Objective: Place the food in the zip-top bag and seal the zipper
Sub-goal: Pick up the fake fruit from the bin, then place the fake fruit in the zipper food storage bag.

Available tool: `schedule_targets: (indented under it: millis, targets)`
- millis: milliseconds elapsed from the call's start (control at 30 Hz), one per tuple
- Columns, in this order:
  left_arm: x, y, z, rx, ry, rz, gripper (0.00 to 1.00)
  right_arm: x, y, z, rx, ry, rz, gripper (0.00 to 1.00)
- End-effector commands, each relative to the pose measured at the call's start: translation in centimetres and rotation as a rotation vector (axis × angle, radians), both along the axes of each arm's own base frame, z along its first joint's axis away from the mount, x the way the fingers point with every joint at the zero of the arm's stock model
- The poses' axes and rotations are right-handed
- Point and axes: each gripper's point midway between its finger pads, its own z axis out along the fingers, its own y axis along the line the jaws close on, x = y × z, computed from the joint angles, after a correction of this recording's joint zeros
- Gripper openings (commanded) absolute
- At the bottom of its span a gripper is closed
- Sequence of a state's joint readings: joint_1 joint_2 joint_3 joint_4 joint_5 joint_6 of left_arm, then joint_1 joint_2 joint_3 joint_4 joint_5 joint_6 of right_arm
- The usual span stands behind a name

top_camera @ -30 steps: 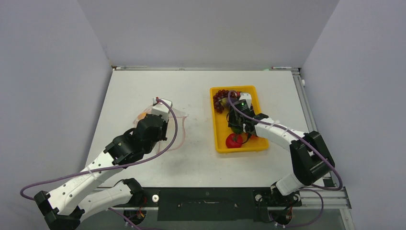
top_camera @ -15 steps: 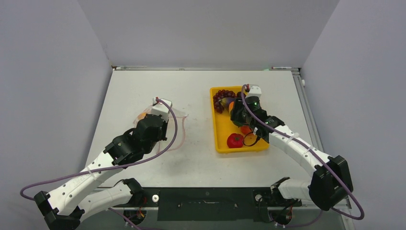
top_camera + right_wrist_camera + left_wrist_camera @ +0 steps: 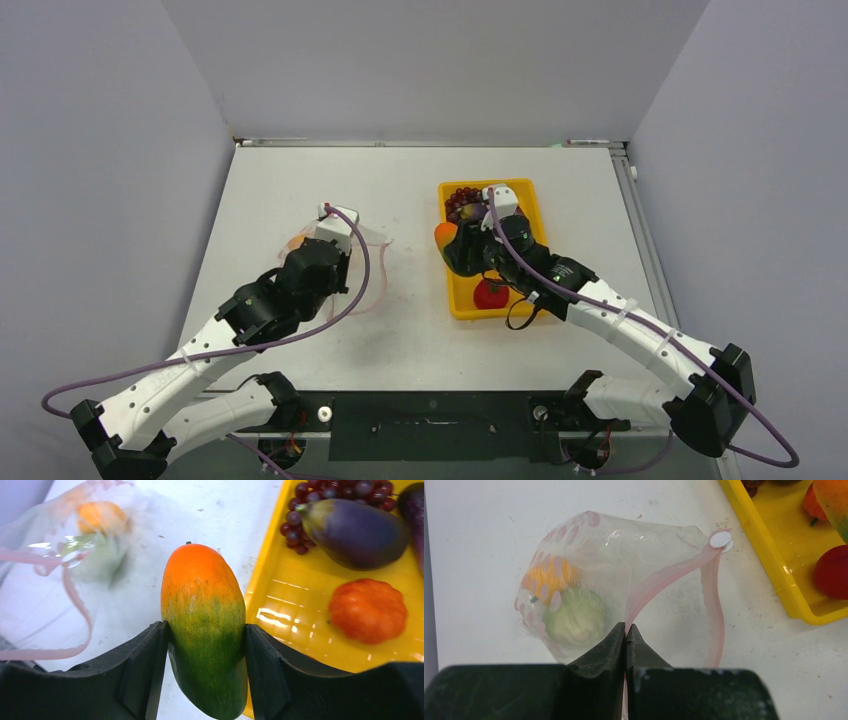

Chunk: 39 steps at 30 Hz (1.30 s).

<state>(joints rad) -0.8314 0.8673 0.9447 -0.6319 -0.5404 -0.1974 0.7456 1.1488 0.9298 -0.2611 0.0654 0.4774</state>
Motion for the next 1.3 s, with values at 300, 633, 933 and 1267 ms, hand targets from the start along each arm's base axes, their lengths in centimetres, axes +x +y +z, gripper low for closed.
schedule_targets:
  millis: [300, 633, 933, 1267]
  targets:
    - [0.3, -0.7, 1.6, -0.048, -0.046, -0.015, 0.00, -5.8, 8.7, 6.8, 0.175, -0.126, 0.305, 0.27]
    - [0.3, -0.7, 1.5, -0.045, -0.042, -0.016, 0.00, -6.9, 12.3, 7.8, 0.171, -0.139, 0.352, 0.28]
    - [0.3, -0.7, 1.5, -0.047, -0.044, -0.015, 0.00, -7.2, 14.8, 6.2, 0.157, -0.100, 0.367, 0.28]
    - [0.3, -0.7, 1.6, -0.048, -0.046, -0.014, 0.00, -6.6, 17.0, 4.4, 0.152, -0.050, 0.328, 0.29]
